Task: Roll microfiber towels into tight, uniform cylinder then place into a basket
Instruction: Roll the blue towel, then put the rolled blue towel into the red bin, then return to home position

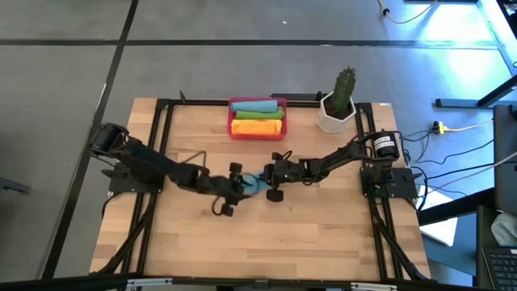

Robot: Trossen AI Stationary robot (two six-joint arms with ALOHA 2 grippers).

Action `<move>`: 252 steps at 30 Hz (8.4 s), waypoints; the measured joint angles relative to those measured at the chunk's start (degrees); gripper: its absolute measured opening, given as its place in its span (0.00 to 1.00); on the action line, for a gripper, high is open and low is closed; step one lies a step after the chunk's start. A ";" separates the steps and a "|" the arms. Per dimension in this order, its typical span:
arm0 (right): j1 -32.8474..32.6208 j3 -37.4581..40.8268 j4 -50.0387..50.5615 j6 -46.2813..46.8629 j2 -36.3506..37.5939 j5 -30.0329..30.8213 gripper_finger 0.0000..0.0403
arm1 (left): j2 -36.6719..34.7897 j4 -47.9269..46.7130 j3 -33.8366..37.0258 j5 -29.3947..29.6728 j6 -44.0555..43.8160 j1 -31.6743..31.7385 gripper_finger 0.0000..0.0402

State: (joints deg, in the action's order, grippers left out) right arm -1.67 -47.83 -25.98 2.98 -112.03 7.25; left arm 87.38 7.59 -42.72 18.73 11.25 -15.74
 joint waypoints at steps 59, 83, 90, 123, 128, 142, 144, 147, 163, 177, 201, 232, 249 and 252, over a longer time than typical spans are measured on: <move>-1.35 0.26 15.29 -12.18 15.27 6.18 0.24 | 24.19 -34.12 -20.77 19.75 6.83 -2.55 0.02; -10.43 0.09 16.83 -26.06 4.94 25.89 0.63 | 24.10 -33.94 -20.77 19.71 6.84 -2.55 0.01; -10.49 0.09 17.04 -27.69 4.83 26.33 0.26 | 24.10 -33.90 -20.77 19.71 7.07 -2.55 0.01; 16.62 0.07 14.56 -36.55 26.53 19.31 0.04 | 3.09 -24.02 -20.86 9.28 34.42 30.35 0.01; 22.49 -0.04 8.33 -39.10 22.18 16.38 0.04 | 3.05 -19.19 -20.81 2.22 37.23 38.36 0.01; 29.04 -2.12 -1.54 -42.65 8.21 12.13 0.04 | 11.78 -15.75 -20.83 -6.94 43.21 48.17 0.01; 29.12 -3.03 -1.09 -42.90 6.37 12.37 0.04 | 13.33 -14.84 -20.83 -6.52 43.36 48.20 0.01; 29.11 -4.33 1.32 -42.71 4.43 11.96 0.04 | 14.56 -14.73 -20.81 -6.22 43.12 48.20 0.01; 26.29 -4.79 9.10 -42.28 9.92 18.54 0.45 | 14.15 -19.08 -20.66 0.64 41.93 46.45 0.34; 20.92 -4.88 17.86 -37.83 21.68 20.83 0.53 | 6.77 -26.60 -20.83 4.47 39.91 39.03 0.46; 14.74 -2.12 45.55 -19.18 70.11 -17.51 0.27 | -42.65 -18.78 -3.72 -18.02 -3.76 20.73 0.42; 14.19 47.43 23.38 -0.30 110.58 -15.92 0.26 | -74.03 14.96 42.27 -16.38 -18.40 16.87 0.42; 14.19 47.41 23.58 -1.94 110.67 -15.89 0.26 | -74.12 15.35 42.27 -16.46 -13.65 16.40 0.42; 14.19 47.41 23.58 -1.94 110.66 -15.89 0.26 | -74.12 15.35 42.27 -16.46 -13.65 16.40 0.42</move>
State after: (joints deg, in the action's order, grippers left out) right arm 12.51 -0.43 -2.39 1.04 -1.37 -8.64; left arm 13.26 22.94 -0.45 2.26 -2.39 0.67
